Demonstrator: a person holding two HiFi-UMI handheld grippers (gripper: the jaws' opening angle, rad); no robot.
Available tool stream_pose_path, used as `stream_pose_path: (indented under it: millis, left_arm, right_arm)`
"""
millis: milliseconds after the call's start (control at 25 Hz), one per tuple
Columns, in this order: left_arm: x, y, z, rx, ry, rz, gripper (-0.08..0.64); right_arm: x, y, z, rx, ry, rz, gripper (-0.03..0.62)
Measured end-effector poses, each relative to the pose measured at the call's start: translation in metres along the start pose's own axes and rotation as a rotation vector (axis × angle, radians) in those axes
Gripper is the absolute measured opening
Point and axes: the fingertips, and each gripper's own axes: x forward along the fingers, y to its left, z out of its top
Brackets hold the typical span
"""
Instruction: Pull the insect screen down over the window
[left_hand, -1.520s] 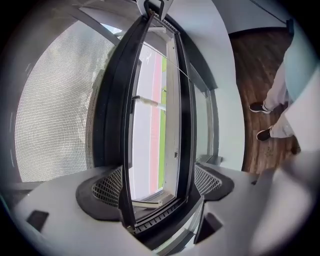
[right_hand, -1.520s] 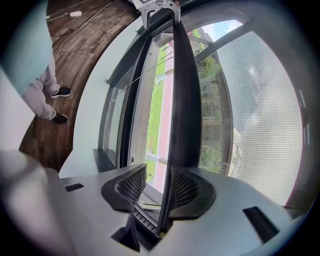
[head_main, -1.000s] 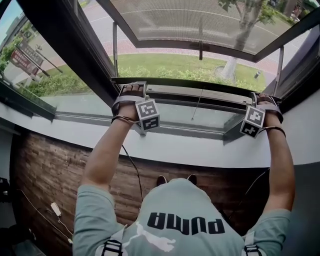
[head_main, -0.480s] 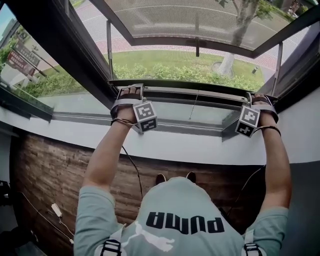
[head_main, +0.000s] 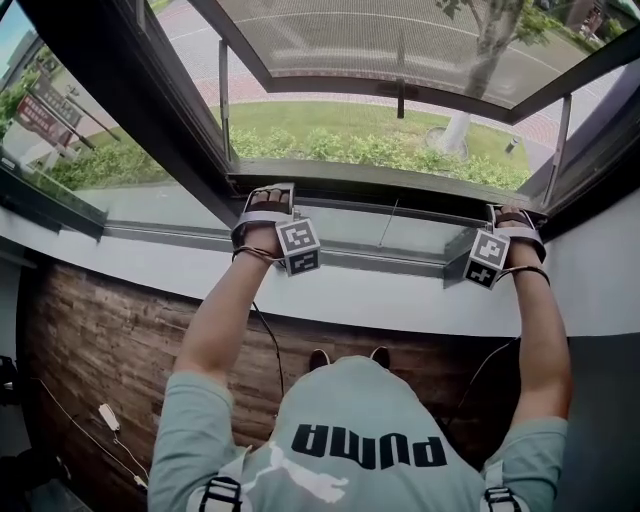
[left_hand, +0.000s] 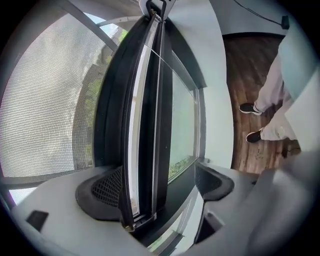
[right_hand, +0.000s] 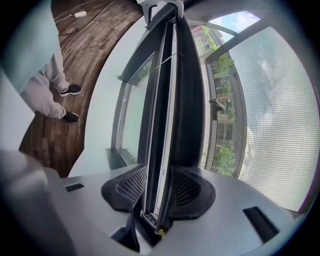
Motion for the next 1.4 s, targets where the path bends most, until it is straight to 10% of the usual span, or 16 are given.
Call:
stream_pose_path:
  millis: [800, 1400]
  left_arm:
    - [0.024, -0.036, 0.002, 0.014, 0.009, -0.087, 0.442]
    - [0.026, -0.040, 0.009, -0.053, -0.071, -0.003, 0.440]
  right_arm:
    - [0.021, 0.030, 0.020, 0.024, -0.041, 0.082, 0.156]
    - [0.046, 0.031, 0.021, 0.126, -0.086, -0.184, 0.155]
